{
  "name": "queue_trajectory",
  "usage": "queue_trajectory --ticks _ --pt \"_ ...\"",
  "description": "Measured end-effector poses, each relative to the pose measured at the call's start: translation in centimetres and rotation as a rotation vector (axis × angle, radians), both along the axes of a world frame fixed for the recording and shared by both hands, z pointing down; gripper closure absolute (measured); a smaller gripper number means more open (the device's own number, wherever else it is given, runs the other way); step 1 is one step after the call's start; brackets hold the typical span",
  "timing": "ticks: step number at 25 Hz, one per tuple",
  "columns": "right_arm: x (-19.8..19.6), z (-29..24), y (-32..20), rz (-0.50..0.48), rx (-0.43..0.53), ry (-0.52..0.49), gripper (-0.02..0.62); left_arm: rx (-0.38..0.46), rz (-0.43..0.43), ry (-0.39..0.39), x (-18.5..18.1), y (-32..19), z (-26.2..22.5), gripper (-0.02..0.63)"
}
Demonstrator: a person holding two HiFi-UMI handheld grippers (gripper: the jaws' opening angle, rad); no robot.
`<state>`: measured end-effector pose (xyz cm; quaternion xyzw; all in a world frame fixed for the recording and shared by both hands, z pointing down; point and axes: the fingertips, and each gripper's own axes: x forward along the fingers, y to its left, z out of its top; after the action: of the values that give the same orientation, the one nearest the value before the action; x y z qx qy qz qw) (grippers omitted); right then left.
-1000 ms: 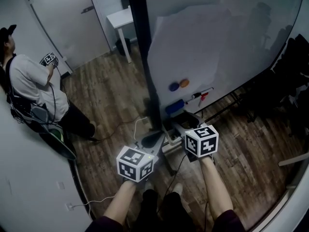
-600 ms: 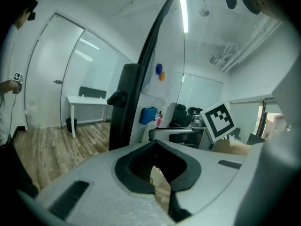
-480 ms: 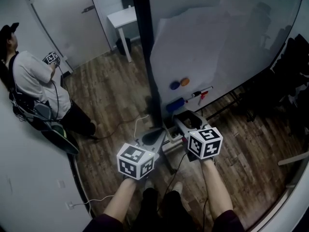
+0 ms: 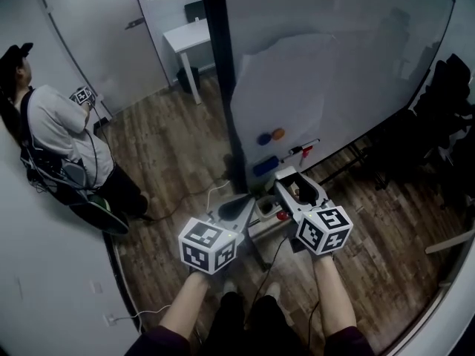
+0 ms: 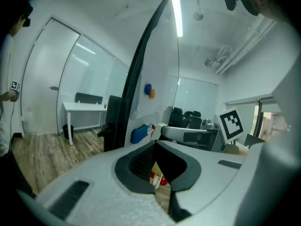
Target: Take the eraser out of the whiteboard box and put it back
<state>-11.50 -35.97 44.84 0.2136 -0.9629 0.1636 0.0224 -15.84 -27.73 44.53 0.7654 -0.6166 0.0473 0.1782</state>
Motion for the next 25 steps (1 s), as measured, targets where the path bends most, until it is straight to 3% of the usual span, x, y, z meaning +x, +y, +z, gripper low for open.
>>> queue_trajectory --ticks 17,25 --pt "5.2 -12.2 4.4 0.025 0.168 -0.169 0.37 0.158 0.077 -0.066 2.7 1.9 -9.1 0.601" --pt "6.0 -15.2 5.4 0.042 0.23 -0.207 0.37 0.181 0.113 -0.07 2.9 2.3 -11.3 0.601"
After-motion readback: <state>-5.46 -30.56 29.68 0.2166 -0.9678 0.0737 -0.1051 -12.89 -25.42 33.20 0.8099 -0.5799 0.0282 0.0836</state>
